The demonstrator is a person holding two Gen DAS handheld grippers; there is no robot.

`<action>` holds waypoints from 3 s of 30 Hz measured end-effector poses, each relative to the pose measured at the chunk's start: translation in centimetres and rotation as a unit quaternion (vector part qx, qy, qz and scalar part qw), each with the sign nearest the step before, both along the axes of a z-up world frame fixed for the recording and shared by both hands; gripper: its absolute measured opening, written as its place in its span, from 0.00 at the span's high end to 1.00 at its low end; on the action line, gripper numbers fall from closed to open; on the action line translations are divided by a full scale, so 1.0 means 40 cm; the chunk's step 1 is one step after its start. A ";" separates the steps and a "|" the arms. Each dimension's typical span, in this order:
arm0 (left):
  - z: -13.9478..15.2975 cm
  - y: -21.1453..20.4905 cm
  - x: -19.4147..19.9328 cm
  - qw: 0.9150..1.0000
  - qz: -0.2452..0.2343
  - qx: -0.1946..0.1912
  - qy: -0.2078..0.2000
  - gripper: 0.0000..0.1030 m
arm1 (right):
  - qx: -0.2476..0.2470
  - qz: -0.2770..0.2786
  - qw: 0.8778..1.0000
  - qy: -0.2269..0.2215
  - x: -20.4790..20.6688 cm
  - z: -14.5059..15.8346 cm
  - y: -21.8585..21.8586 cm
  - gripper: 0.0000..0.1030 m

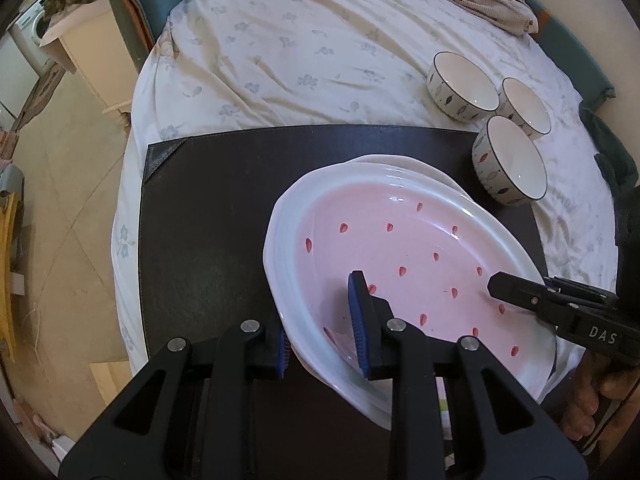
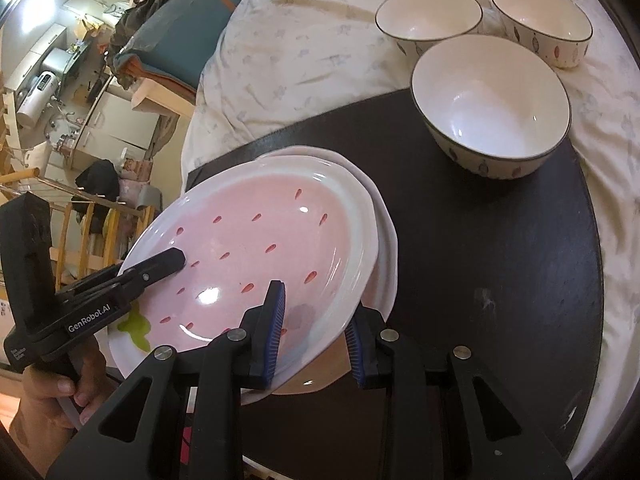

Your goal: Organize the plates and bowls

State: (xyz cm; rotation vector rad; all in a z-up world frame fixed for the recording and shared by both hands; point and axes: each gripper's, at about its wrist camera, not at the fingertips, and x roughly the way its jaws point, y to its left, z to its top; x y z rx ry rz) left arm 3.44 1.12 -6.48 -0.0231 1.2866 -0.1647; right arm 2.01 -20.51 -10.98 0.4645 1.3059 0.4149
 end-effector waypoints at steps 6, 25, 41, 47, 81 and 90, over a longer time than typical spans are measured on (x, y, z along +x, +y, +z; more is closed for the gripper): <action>-0.006 0.004 0.008 1.000 0.005 0.005 0.006 0.78 | -0.002 0.005 1.000 0.005 -0.001 -0.009 0.009 0.69; -0.093 -0.024 -0.009 0.994 -0.028 0.072 0.078 0.74 | -0.039 0.011 0.999 0.011 -0.005 -0.038 0.023 0.70; -0.105 -0.036 0.003 0.993 -0.031 0.092 0.069 0.66 | -0.020 0.014 0.999 0.034 -0.009 -0.061 0.018 0.70; -0.118 -0.032 0.014 0.993 -0.030 0.084 0.076 0.62 | 0.006 0.003 0.998 0.058 -0.003 -0.068 -0.002 0.70; -0.097 -0.055 -0.018 0.994 -0.017 0.099 0.041 0.41 | -0.061 0.001 0.998 0.006 0.030 -0.032 -0.025 0.69; -0.061 -0.031 -0.008 0.996 0.020 0.084 0.021 0.41 | -0.054 -0.026 0.998 -0.006 0.012 -0.010 -0.059 0.69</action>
